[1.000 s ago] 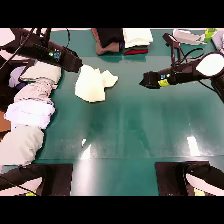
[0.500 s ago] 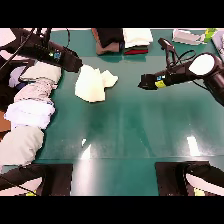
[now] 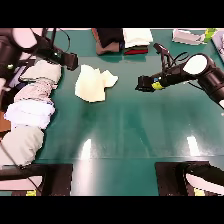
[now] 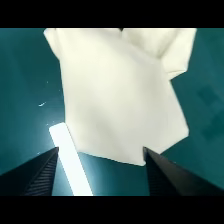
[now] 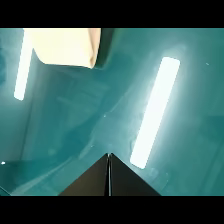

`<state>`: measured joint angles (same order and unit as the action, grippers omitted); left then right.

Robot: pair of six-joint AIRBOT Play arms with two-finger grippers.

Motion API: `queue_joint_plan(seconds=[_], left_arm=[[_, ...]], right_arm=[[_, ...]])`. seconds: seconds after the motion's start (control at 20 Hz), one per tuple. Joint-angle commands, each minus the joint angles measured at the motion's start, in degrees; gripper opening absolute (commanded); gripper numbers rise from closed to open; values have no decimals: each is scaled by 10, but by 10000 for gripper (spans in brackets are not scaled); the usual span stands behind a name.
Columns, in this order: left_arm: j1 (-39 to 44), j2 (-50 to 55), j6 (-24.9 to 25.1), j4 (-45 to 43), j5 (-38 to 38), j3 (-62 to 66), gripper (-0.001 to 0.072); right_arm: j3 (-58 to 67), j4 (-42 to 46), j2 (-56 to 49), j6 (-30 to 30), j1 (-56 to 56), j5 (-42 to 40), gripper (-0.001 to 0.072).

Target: Fold the shirts.

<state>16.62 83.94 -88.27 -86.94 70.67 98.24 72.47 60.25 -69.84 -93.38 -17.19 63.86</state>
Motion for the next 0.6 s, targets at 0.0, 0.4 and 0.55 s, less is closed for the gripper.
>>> queue_joint_plan(seconds=[0.0,0.4,0.55], left_arm=[[-41,103,-13,24,-7,0,621],[-46,228,18,122,-48,-1,619],[-46,227,18,116,-32,9,326]], right_arm=[[0,-1,25,0,0,-18,20],[0,-2,45,0,0,-24,19],[1,-2,45,0,0,-24,20]])
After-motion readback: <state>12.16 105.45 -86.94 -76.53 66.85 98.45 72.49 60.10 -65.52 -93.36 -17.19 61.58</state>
